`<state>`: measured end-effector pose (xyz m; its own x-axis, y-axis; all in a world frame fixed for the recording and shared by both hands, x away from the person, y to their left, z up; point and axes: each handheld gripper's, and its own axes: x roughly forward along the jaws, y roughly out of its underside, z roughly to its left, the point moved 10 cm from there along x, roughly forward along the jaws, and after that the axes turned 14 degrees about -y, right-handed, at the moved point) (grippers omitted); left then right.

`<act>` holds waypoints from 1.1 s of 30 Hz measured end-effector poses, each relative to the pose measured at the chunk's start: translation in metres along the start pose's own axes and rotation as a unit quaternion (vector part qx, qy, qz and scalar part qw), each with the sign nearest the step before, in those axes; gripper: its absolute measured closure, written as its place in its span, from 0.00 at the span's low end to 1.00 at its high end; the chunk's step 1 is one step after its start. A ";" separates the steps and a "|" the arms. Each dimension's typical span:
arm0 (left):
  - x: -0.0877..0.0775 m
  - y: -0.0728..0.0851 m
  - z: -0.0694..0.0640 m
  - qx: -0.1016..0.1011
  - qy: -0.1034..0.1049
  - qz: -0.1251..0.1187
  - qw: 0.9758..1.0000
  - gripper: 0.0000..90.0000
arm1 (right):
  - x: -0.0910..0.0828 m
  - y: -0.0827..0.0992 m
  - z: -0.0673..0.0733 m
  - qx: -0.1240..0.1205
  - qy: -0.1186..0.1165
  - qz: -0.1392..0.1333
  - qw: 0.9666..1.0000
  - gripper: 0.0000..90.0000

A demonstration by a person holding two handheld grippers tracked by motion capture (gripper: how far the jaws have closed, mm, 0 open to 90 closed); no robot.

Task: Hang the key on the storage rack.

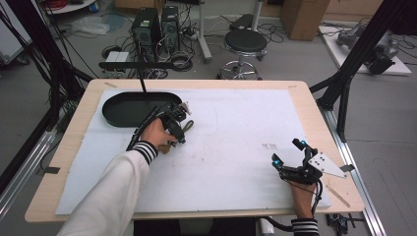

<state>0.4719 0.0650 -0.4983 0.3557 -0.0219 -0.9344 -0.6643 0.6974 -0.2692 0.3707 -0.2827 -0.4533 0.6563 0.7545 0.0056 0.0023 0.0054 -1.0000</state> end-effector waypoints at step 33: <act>0.001 -0.001 0.002 -0.012 -0.024 0.006 1.000 0.86 | 0.000 0.000 0.000 -0.001 0.000 0.000 1.000 0.02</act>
<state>0.4743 0.0659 -0.4981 0.3792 0.0210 -0.9251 -0.6837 0.6800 -0.2648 0.3708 -0.2827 -0.4533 0.6558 0.7549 0.0060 0.0040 0.0045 -1.0000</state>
